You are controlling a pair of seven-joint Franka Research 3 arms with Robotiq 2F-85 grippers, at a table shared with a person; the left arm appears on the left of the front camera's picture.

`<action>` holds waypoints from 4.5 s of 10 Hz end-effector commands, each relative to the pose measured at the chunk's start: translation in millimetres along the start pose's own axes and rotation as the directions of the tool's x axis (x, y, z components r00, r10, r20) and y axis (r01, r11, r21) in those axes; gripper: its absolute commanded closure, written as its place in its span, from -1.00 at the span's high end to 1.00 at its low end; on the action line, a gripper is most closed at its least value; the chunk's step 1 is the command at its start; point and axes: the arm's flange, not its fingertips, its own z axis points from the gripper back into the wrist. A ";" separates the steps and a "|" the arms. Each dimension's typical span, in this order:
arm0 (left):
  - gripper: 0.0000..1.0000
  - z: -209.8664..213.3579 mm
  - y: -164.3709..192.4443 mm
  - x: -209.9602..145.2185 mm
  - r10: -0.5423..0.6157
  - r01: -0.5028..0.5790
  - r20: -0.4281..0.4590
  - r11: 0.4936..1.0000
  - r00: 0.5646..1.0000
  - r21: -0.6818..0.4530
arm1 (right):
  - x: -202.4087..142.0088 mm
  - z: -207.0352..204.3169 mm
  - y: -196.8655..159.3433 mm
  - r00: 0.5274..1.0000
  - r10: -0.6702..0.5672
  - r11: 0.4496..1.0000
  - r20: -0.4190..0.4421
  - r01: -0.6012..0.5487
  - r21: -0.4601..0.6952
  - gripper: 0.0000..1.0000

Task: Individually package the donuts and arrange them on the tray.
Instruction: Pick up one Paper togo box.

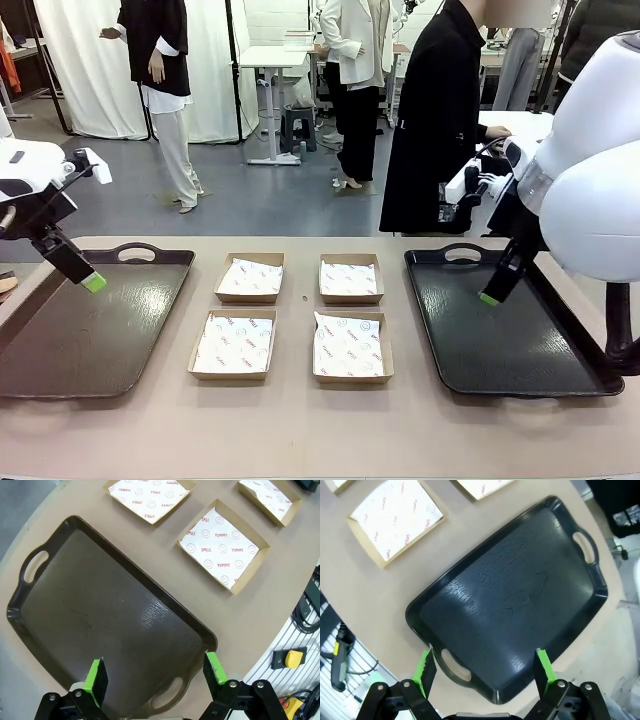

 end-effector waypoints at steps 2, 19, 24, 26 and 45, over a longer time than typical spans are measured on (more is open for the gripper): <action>1.00 -8.1 -0.8 4.8 0.000 0.000 0.005 1.000 1.000 -0.004 | 0.0 0.0 0.0 1.000 0.000 1.000 0.000 0.000 0.000 1.00; 1.00 19.0 167.2 -208.3 0.721 -0.326 0.088 0.415 0.687 -0.850 | -241.5 -39.3 -125.9 0.615 -0.775 0.377 0.144 0.267 0.887 1.00; 1.00 16.0 149.9 -194.5 0.664 -0.307 0.076 0.442 0.744 -0.843 | -244.7 -46.6 -128.3 0.609 -0.774 0.377 0.173 0.224 0.899 1.00; 1.00 8.0 150.4 -194.1 0.685 -0.326 0.049 0.407 0.727 -0.853 | -251.9 -45.2 -121.2 0.617 -0.777 0.360 0.125 0.272 0.892 1.00; 1.00 8.0 150.4 -194.1 0.685 -0.326 0.049 0.407 0.727 -0.853 | -251.9 -45.2 -121.2 0.617 -0.777 0.360 0.125 0.272 0.892 1.00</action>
